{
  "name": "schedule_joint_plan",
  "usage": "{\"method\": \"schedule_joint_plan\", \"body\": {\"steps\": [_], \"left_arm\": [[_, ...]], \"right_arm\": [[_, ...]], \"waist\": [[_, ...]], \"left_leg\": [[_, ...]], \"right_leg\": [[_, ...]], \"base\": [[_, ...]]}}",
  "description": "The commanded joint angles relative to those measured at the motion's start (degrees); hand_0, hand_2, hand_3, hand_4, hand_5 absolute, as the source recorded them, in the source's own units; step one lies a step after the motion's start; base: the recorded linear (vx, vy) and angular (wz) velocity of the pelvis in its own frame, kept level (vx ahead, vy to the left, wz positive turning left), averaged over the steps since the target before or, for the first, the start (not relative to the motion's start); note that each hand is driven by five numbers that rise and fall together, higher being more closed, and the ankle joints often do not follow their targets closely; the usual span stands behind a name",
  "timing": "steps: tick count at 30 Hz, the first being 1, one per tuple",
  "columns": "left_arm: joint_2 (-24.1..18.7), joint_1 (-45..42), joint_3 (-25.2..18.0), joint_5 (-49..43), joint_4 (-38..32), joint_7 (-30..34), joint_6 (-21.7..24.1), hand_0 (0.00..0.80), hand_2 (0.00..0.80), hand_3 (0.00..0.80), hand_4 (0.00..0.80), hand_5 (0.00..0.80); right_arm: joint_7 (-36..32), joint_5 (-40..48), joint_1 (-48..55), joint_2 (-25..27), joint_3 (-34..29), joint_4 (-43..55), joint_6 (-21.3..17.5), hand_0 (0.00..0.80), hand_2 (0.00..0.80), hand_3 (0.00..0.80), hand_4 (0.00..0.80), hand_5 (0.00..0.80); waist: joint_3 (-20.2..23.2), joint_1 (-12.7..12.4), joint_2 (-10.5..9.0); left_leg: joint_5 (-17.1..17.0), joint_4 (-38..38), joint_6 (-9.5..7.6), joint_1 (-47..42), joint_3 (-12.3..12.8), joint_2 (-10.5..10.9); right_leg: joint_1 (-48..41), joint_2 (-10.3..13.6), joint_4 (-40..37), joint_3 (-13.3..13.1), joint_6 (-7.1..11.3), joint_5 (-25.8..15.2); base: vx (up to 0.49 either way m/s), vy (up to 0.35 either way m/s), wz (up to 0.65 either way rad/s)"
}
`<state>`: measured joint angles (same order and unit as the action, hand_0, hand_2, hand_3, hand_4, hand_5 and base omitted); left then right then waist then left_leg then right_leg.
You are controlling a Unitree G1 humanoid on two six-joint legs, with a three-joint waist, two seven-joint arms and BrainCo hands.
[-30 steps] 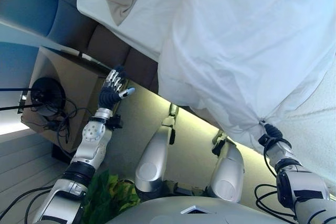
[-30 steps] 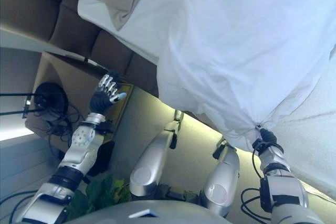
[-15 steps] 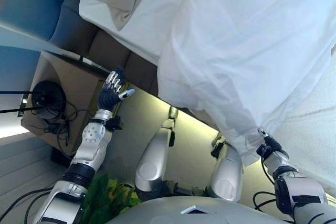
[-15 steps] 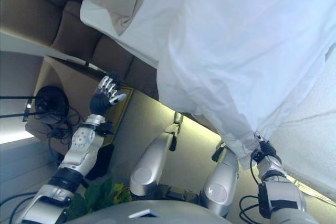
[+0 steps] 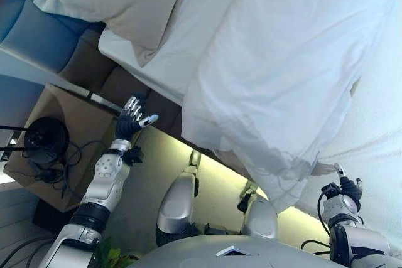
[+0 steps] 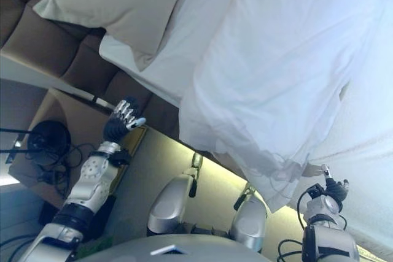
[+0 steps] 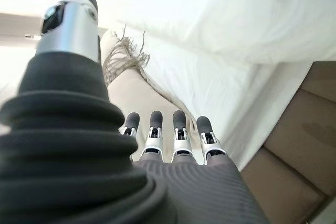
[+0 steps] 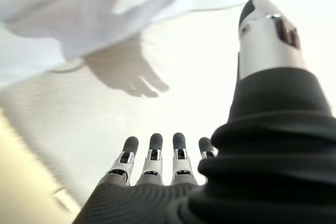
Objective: Make the bed neatly
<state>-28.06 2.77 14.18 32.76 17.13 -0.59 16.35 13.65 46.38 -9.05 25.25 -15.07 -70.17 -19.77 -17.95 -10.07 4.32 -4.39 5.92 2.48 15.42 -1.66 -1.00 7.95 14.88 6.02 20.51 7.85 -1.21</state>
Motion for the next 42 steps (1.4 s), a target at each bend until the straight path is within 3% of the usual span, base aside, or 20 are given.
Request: {"method": "schedule_joint_plan", "body": {"steps": [1, 10, 15, 21, 29, 34, 42], "left_arm": [[-0.09, 0.72, -3.3, -0.19, -0.79, 1.26, 0.67, 0.0, 0.0, 0.0, 0.0, 0.0], [1.91, -1.06, -2.99, -5.77, 2.87, 0.05, -0.49, 0.0, 0.0, 0.0, 0.0, 0.0], [2.06, 2.65, 1.26, -14.07, 8.41, -6.04, 1.56, 0.0, 0.0, 0.0, 0.0, 0.0], [3.91, 6.66, 4.23, -11.0, 12.55, -6.41, 0.44, 0.0, 0.0, 0.0, 0.0, 0.0], [6.89, 1.9, 0.74, -5.78, 13.83, 0.17, 1.19, 0.0, 0.0, 0.0, 0.0, 0.0], [6.94, -2.23, -1.5, -5.43, 11.94, 4.8, 0.86, 0.0, 0.0, 0.0, 0.0, 0.0], [5.72, -5.35, -5.61, -5.17, 8.22, 7.42, -1.09, 0.0, 0.0, 0.0, 0.0, 0.0]], "right_arm": [[1.71, -1.3, 2.29, 1.05, -0.58, 5.74, -3.97, 0.0, 0.0, 0.0, 0.0, 0.0], [4.87, -6.49, 3.27, -1.36, 2.95, 13.32, -0.7, 0.0, 0.0, 0.0, 0.0, 0.0], [6.06, -5.84, 0.12, -0.08, 5.41, 14.26, 0.38, 0.0, 0.0, 0.0, 0.0, 0.0], [3.03, -5.59, -2.4, -0.5, 9.96, 17.84, -0.85, 0.0, 0.0, 0.0, 0.0, 0.0], [-5.46, -8.11, 3.57, -5.38, 14.95, 23.77, -2.41, 0.0, 0.0, 0.0, 0.0, 0.0], [-9.8, -9.03, 7.76, -6.74, 16.77, 27.97, -1.01, 0.0, 0.0, 0.0, 0.0, 0.0], [-7.19, -10.63, 11.85, -6.9, 16.51, 36.4, 2.13, 0.0, 0.0, 0.0, 0.0, 0.0]], "waist": [[2.13, 0.8, -0.13], [5.18, 0.93, -0.52], [4.23, 1.46, -0.2], [3.09, 2.13, -0.88], [6.96, 3.08, -3.5], [10.57, 3.67, -4.92], [14.27, 5.46, -5.92]], "left_leg": [[3.88, 3.51, 2.47, -0.21, 0.43, -3.81], [4.01, 0.91, 2.57, -4.74, 1.07, -5.06], [3.72, 0.9, 2.76, -4.37, 0.87, -5.66], [2.38, -1.32, 2.79, -4.22, 1.47, -6.31], [0.88, -5.53, 2.88, -8.44, 3.75, -7.5], [0.43, -7.81, 3.04, -11.66, 5.64, -7.95], [1.44, -8.89, 2.53, -16.07, 8.65, -7.53]], "right_leg": [[-3.13, 3.93, -0.79, -1.5, 3.37, -2.91], [-5.95, 3.34, -1.45, -1.41, 3.5, -1.98], [-4.98, 3.26, -0.52, -1.46, 3.55, -1.44], [-3.98, 2.46, -1.67, -2.06, 3.52, -2.27], [-5.49, 1.21, -3.58, -2.77, 3.64, -3.07], [-7.26, 0.4, -4.93, -3.08, 3.59, -3.38], [-9.66, -0.38, -6.66, -4.34, 3.29, -3.71]], "base": [[0.111, 0.01, 0.03], [0.079, -0.007, -0.01], [-0.024, 0.001, 0.0], [-0.099, -0.015, -0.01], [0.046, 0.008, -0.04], [0.092, 0.018, -0.08], [0.054, 0.024, -0.12]]}}
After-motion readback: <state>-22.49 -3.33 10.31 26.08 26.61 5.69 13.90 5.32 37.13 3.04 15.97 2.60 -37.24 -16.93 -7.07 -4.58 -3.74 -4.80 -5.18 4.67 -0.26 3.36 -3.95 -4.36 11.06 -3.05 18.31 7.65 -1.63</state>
